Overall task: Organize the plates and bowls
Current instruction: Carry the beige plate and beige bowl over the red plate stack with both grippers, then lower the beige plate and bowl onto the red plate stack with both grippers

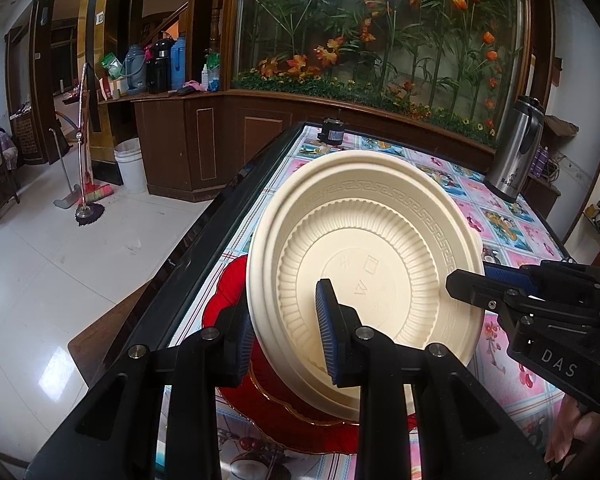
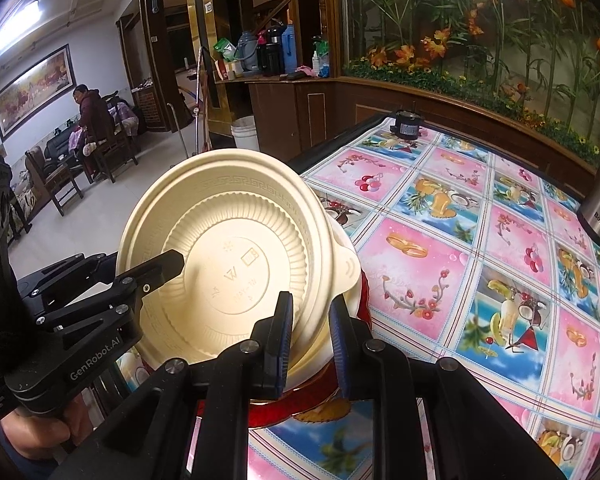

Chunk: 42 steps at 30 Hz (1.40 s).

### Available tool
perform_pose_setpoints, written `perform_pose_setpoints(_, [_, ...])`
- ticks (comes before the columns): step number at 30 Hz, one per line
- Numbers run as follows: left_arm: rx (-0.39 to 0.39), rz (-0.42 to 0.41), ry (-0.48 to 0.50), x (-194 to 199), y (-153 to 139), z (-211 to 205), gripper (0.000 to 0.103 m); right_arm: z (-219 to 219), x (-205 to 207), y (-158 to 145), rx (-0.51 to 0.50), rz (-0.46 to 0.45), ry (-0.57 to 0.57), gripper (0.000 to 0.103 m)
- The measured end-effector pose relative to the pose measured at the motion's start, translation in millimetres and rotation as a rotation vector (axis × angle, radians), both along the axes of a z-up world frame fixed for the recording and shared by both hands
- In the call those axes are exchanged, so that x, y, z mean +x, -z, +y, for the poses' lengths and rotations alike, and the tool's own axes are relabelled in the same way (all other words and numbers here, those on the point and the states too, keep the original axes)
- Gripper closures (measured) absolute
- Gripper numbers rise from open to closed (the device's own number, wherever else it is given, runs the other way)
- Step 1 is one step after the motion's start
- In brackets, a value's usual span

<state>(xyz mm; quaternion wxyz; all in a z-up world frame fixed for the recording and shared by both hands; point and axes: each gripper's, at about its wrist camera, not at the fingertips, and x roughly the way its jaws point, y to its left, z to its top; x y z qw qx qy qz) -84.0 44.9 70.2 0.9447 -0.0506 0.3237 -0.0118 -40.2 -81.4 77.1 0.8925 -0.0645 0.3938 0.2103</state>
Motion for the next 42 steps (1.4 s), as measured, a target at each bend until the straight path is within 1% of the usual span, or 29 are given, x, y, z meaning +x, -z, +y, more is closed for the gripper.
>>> perform_pose_setpoints(18, [0.021,-0.002,-0.002,-4.7,0.7,0.0,0.078,0.0,-5.5,-2.5,-0.012,-0.016,-0.006,0.081])
perform_pose_setpoints(20, [0.022,-0.003,-0.002,-5.1,0.7,1.0,0.075,0.4,-5.9,-2.4,-0.012,-0.016,-0.005,0.081])
perform_pose_setpoints(25, [0.023,-0.003,-0.002,-4.5,0.4,-0.3,0.075,0.1,-7.9,-4.0,-0.008,-0.021,-0.009,0.080])
perform_pose_setpoints(35, [0.028,0.002,-0.003,-9.7,1.2,2.0,0.075,-3.2,-11.3,-7.0,0.002,-0.030,-0.016,0.071])
perform_pose_setpoints(37, [0.029,0.001,-0.005,-10.2,1.2,2.8,0.071,-4.1,-11.7,-7.7,0.005,-0.032,-0.018,0.067])
perform_pose_setpoints(39, [0.029,0.002,-0.004,-10.0,0.9,2.3,0.069,-4.5,-12.1,-7.9,0.006,-0.035,-0.018,0.066])
perform_pose_setpoints(42, [0.030,0.002,-0.004,-11.8,0.6,3.7,0.069,-4.9,-12.9,-7.6,0.008,-0.035,-0.021,0.066])
